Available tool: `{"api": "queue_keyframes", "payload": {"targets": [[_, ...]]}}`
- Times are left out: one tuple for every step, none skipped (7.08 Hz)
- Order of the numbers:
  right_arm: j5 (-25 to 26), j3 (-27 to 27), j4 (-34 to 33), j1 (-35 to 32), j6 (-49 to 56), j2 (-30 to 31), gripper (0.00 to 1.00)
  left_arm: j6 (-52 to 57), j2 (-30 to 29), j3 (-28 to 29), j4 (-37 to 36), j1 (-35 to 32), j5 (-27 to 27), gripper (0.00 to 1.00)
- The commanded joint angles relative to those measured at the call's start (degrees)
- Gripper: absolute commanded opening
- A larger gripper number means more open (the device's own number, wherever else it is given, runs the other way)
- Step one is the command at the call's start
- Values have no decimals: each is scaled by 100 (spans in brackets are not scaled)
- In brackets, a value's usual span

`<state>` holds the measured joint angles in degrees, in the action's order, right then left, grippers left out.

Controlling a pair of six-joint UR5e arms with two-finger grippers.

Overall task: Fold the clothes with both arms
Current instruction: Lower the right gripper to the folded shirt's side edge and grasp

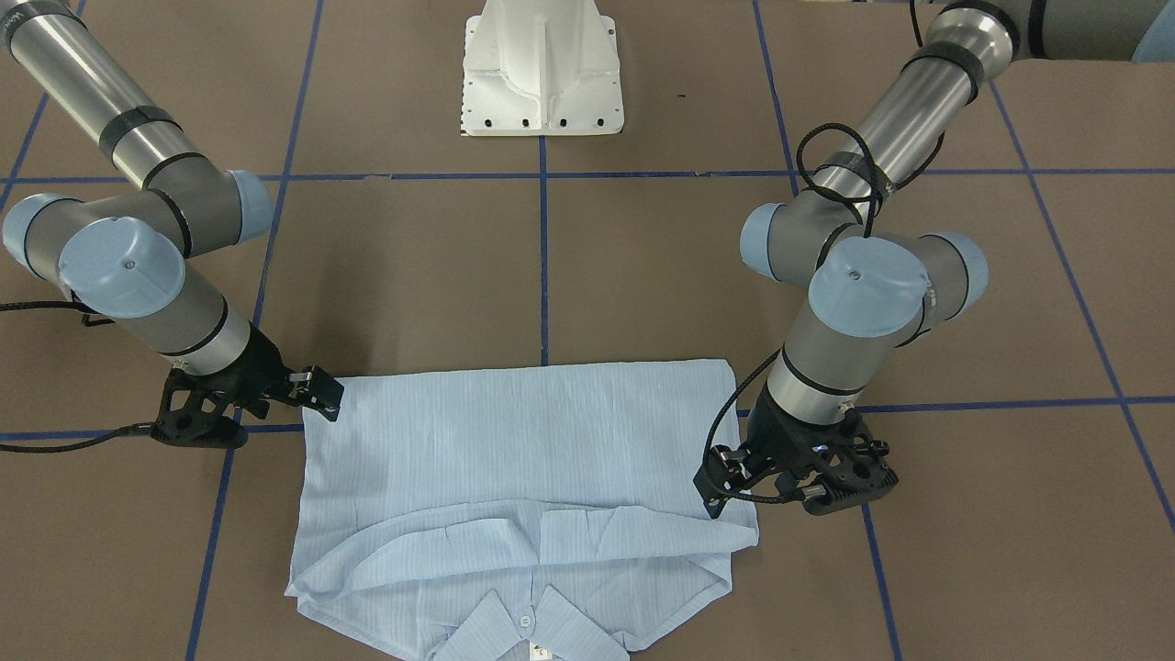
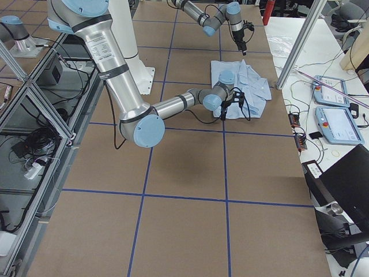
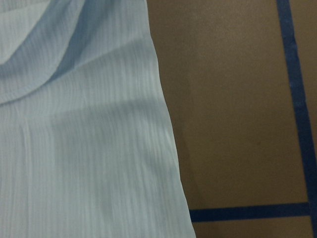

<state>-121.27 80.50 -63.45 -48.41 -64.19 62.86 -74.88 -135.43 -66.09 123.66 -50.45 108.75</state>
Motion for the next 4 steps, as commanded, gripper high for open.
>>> {"api": "queue_keyframes", "payload": {"targets": [[-29,-34,-9,165,12,25,95,-18,16,-45,0,0,-3,100],[-37,-34,-18,165,3,33,73,-18,16,-54,-8,0,-3,100],[-55,-17,17,165,29,112,28,-44,16,-71,0,0,-3,100],[-55,1,43,165,21,147,0,-44,43,-71,0,0,-3,100]]}}
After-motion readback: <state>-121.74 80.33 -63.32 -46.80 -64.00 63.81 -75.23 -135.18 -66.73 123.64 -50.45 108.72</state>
